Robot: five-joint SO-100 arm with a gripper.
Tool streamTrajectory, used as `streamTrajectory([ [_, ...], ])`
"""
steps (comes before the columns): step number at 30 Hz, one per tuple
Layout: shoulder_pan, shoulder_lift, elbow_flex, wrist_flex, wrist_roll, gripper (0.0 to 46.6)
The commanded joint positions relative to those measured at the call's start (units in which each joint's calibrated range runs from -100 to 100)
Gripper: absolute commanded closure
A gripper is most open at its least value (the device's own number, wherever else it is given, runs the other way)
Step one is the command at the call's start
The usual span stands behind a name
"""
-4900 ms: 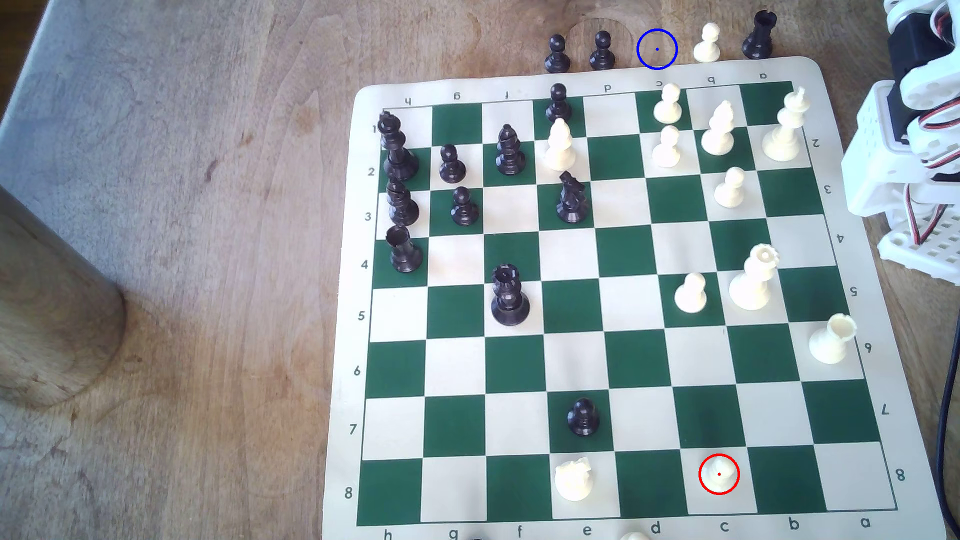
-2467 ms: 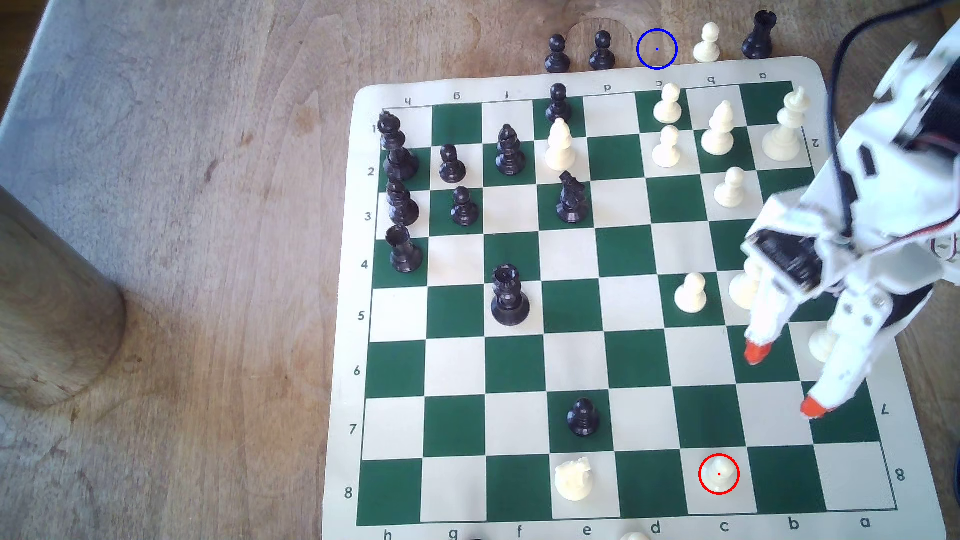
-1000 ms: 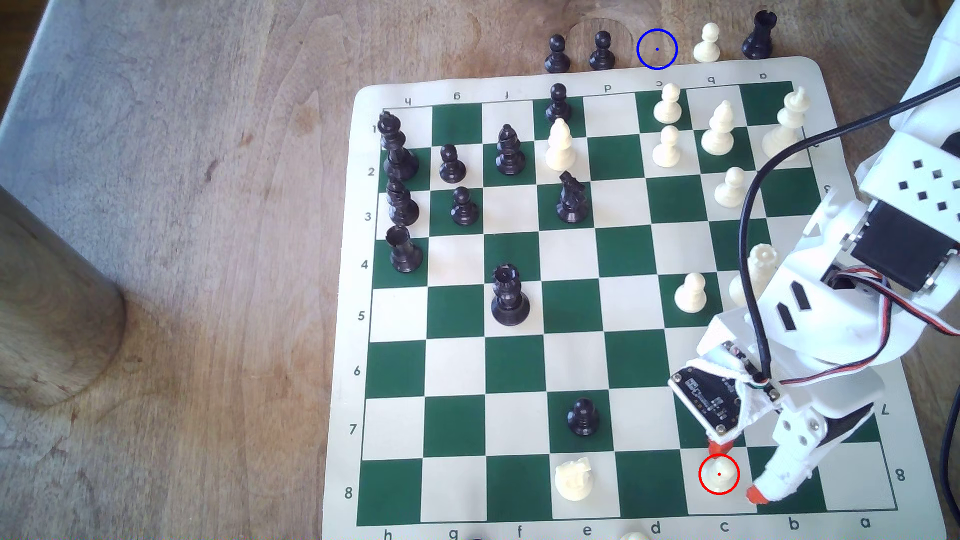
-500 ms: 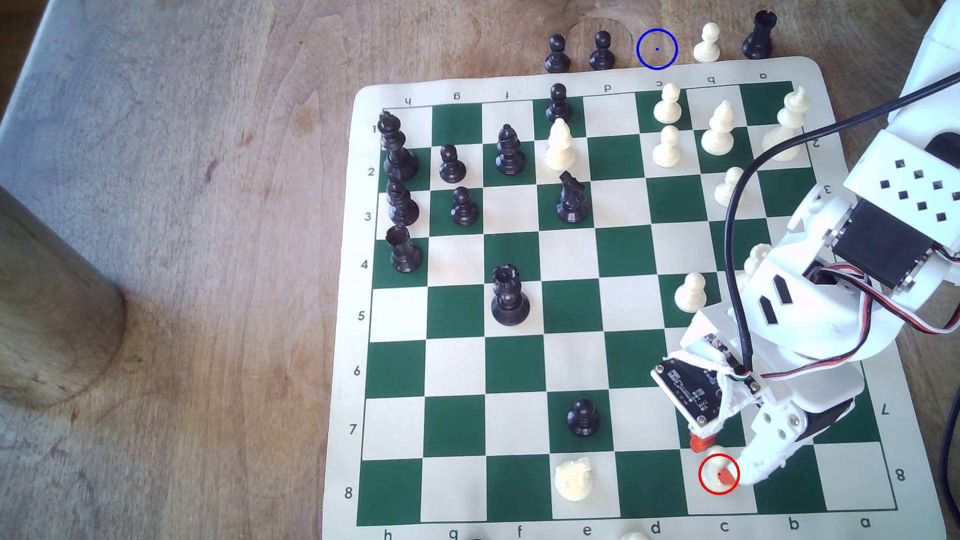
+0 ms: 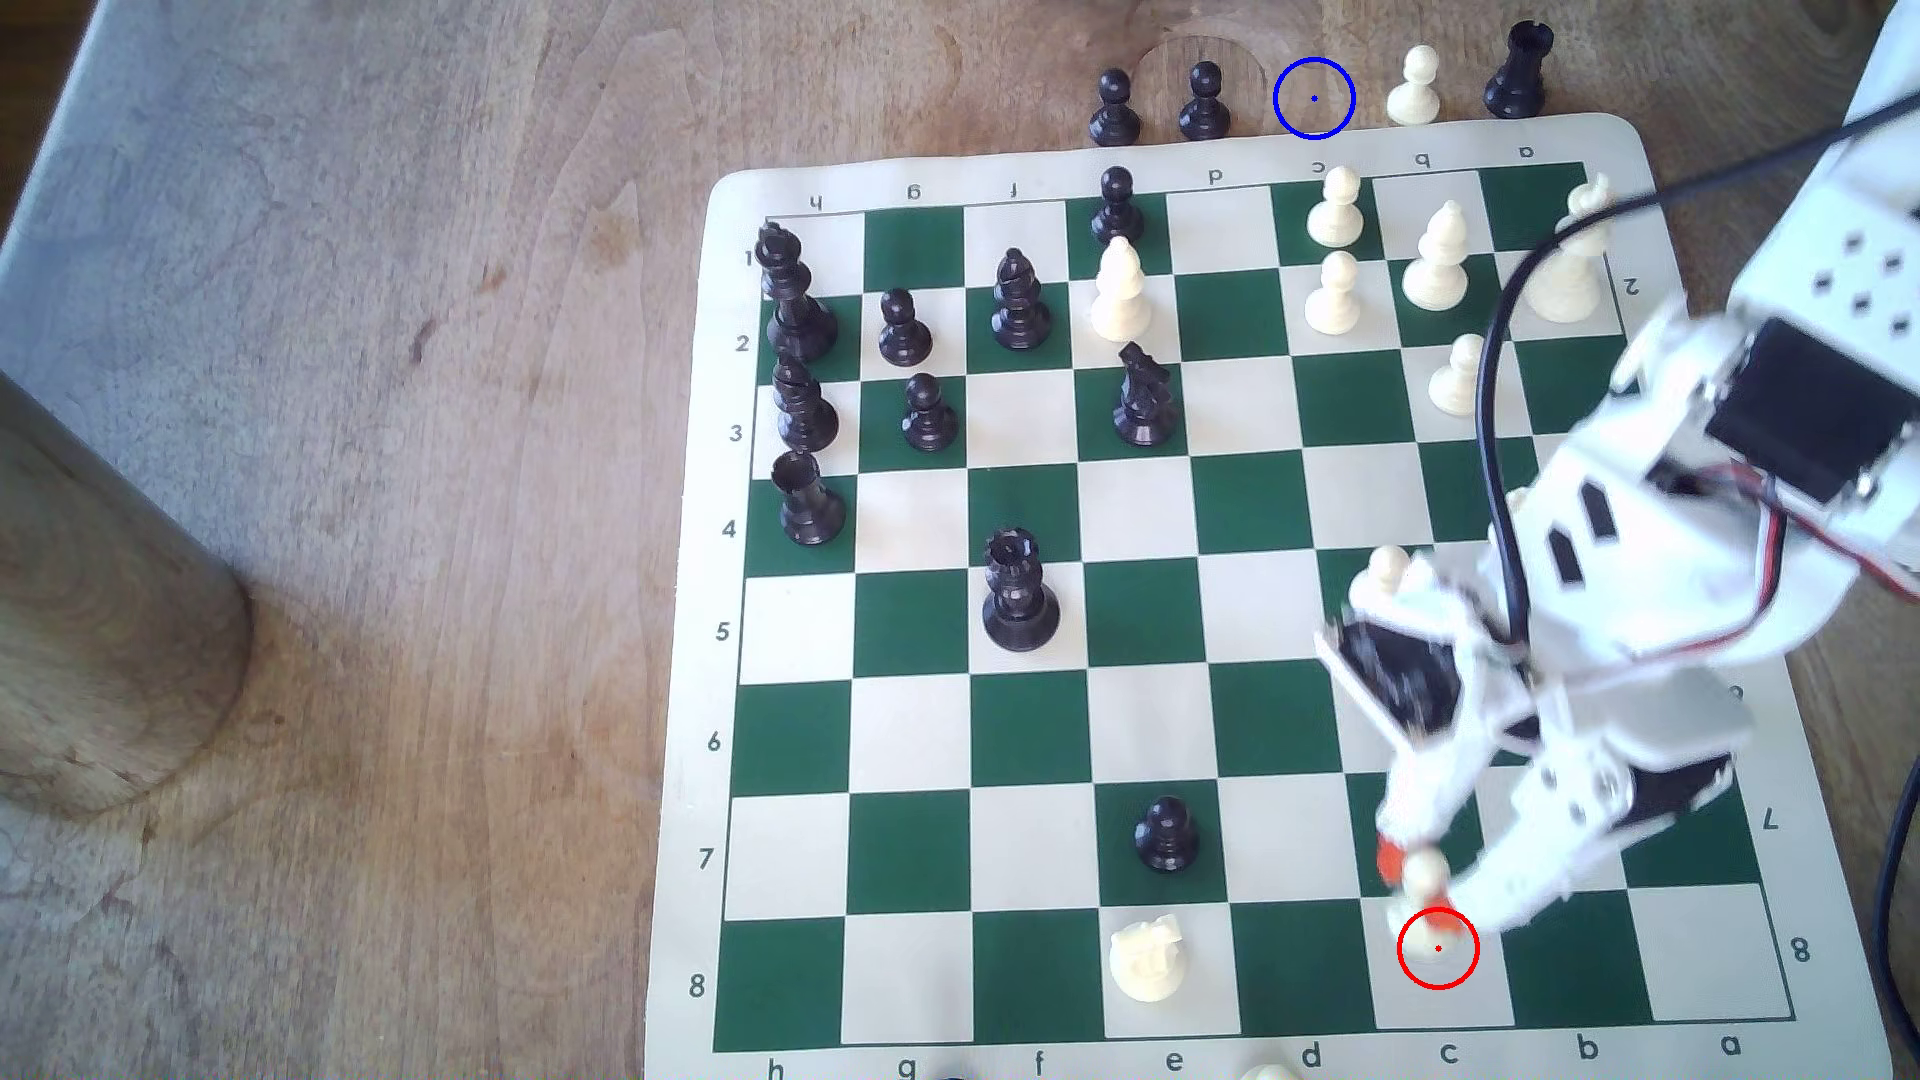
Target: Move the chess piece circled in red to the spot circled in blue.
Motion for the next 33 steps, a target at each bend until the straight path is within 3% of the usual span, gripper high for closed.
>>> streamTrajectory([
  [1,4.6,-17.7,-4.0,6.7,-0.5,43.5],
  [4,8.0,-24.0,-4.4,10.2,-0.6,43.5],
  [10,20.4,-32.5,-5.4,17.2,-1.2,43.6],
  [25,48.0,-38.9,-5.9,30.0,0.0,43.8],
  [33,61.3,-37.3,-0.1,26.4,0.7,44.0],
])
